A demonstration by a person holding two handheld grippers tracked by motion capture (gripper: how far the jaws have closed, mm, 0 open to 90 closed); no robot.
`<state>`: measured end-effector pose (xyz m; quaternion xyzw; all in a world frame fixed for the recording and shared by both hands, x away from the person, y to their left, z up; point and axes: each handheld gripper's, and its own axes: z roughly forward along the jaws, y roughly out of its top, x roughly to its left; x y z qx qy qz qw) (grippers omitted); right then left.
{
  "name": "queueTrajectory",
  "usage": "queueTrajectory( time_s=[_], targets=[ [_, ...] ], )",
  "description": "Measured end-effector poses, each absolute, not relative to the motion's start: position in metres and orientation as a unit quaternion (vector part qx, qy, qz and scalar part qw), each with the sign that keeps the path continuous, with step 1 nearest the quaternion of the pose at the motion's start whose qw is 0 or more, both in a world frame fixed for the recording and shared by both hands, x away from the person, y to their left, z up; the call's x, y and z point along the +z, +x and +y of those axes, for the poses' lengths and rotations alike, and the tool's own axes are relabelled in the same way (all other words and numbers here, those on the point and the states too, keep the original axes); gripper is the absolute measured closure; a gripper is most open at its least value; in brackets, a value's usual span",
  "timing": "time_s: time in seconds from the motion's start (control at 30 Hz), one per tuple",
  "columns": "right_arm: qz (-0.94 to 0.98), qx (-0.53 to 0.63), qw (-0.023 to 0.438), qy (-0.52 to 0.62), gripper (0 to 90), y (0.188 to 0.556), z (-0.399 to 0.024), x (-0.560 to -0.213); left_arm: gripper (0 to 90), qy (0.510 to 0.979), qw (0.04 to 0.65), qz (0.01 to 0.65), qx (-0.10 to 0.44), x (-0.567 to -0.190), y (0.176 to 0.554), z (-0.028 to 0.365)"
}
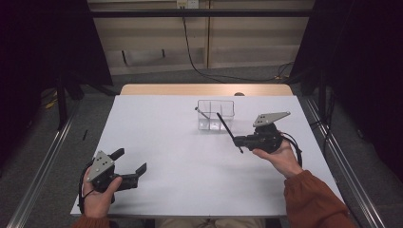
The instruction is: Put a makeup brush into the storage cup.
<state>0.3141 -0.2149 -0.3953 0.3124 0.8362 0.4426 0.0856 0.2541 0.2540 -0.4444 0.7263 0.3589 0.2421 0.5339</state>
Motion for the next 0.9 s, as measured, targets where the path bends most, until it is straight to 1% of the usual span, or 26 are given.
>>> queueTrajectory(
  time_s=[0.1, 0.47, 0.67, 0.9],
  targets=[
    [0.839, 0.446, 0.084, 0.302, 84.6, 0.31, -0.215, -0.394, 3.4, 0.728, 0.533, 0.358, 0.242, -0.444, 0.254, 0.253],
    [0.869, 0.427, 0.049, 0.246, 84.6, 0.301, -0.193, -0.392, 3.4, 0.731, 0.532, 0.353, 0.241, -0.444, 0.254, 0.251],
    [0.881, 0.413, 0.035, 0.229, 84.5, 0.3, -0.185, -0.394, 3.4, 0.733, 0.53, 0.353, 0.241, -0.444, 0.254, 0.251],
    [0.899, 0.391, 0.021, 0.198, 84.5, 0.3, -0.177, -0.389, 3.4, 0.734, 0.53, 0.35, 0.241, -0.444, 0.254, 0.249]
  ],
)
